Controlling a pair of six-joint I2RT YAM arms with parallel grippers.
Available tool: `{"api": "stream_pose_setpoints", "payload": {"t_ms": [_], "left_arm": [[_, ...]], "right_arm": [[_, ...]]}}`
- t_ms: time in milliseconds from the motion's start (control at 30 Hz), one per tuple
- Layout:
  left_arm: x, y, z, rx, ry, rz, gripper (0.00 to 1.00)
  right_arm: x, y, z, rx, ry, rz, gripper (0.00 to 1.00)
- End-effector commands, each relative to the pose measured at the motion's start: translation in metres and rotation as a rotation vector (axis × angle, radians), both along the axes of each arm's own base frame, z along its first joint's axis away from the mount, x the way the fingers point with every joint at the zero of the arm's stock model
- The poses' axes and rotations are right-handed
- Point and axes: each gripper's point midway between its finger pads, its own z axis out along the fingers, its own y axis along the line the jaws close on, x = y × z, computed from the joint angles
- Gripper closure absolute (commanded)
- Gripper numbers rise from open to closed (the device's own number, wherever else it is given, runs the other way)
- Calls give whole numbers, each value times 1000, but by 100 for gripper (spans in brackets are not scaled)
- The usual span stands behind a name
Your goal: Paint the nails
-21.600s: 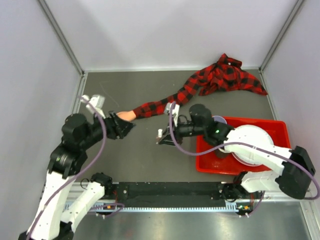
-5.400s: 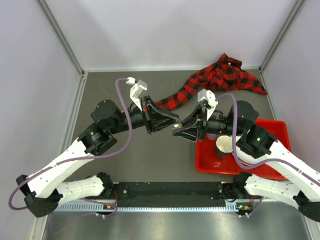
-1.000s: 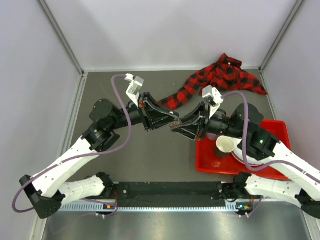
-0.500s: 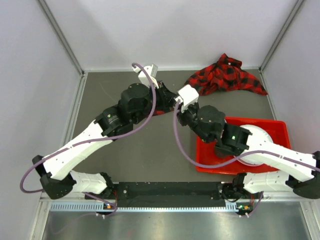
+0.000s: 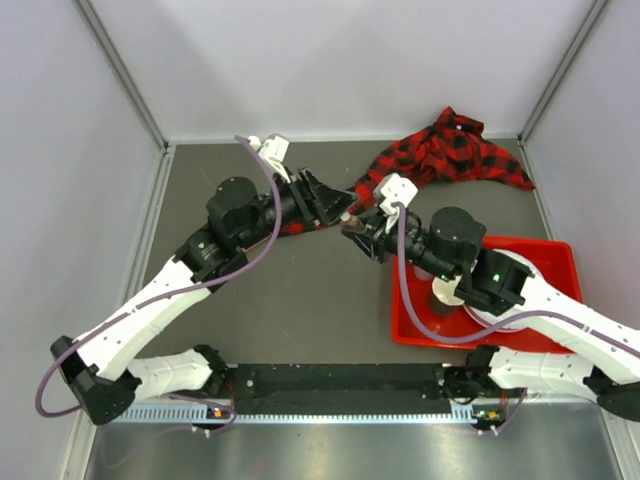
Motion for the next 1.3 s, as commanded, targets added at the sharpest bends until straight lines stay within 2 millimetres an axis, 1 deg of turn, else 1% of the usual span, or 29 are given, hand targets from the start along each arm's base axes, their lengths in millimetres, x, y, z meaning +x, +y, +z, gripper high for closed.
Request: {"api": "stream_pose_setpoints", "payload": {"t_ms": [0,33,67,100,133,233,333,433,533,567,600,633,667,733,800,967,1000,1033,1133,1233,1267], "left_arm": [[-49,11,67,-172,-224,-160,27],[-59,17,74,-188,-256,-178,27],[-65,19,75,-193,-273,-192,27],[-70,21,74,-194,-285,-208,27],[-83,24,80,-209,-321,-249,27],[-100,28,80,-206,-344,-310,27],[-111,27,79,-191,-352,-366,26],[-112,26,79,-194,-341,-376,26],[-114,26,82,-216,-338,-388,25],[-121,25,84,-243,-345,-425,25],[-123,23,85,-257,-347,-450,27],[-127,21,87,-278,-333,-481,28],[-134,19,87,-288,-351,-533,30],[-139,17,87,-304,-335,-576,35],[-139,15,86,-304,-329,-593,41],[-138,10,87,-300,-334,-619,47],[-141,10,88,-304,-346,-633,49],[-142,10,91,-308,-352,-640,56],[-138,6,93,-302,-358,-636,67],[-131,4,95,-287,-366,-609,85],[-127,2,94,-280,-363,-594,98]], "right_arm": [[-41,5,37,144,38,208,100],[-43,1,42,180,64,220,100],[-52,2,46,198,74,279,100],[-56,2,49,213,85,302,100],[-58,0,53,237,106,311,100],[-72,0,63,282,136,391,100],[-83,-1,73,324,159,457,100],[-94,-1,81,351,171,517,100],[-99,-2,84,367,185,538,100],[-99,-2,82,366,193,540,100],[-100,-3,90,394,180,550,100],[-102,-3,91,397,182,561,100],[-101,-3,91,401,185,564,100],[-103,-2,93,407,192,578,100],[-103,0,92,408,202,585,100],[-99,1,90,408,203,584,100],[-98,1,89,405,204,583,100],[-96,2,89,405,204,581,100],[-92,2,86,390,199,568,100],[-86,2,82,365,186,537,100],[-83,2,80,355,180,524,100]]}}
